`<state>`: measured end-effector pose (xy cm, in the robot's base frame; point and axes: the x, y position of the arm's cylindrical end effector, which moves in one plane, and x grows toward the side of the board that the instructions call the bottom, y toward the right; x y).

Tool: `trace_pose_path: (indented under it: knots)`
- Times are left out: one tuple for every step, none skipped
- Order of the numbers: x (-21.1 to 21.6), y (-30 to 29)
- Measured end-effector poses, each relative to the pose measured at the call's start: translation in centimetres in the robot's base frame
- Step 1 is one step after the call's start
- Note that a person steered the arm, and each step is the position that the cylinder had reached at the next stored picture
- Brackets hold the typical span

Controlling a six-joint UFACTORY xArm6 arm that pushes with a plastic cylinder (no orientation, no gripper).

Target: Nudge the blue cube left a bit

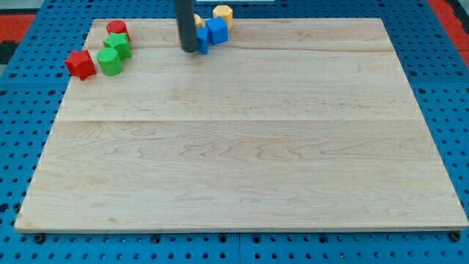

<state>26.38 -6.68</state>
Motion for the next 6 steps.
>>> trace_pose_path:
  knots:
    - [2.8, 0.4]
    - [5.3, 5.3]
    - [0.4, 14.8]
    - [-7.2, 14.3]
    - [-7.2, 14.3]
    - [-7.2, 11.8]
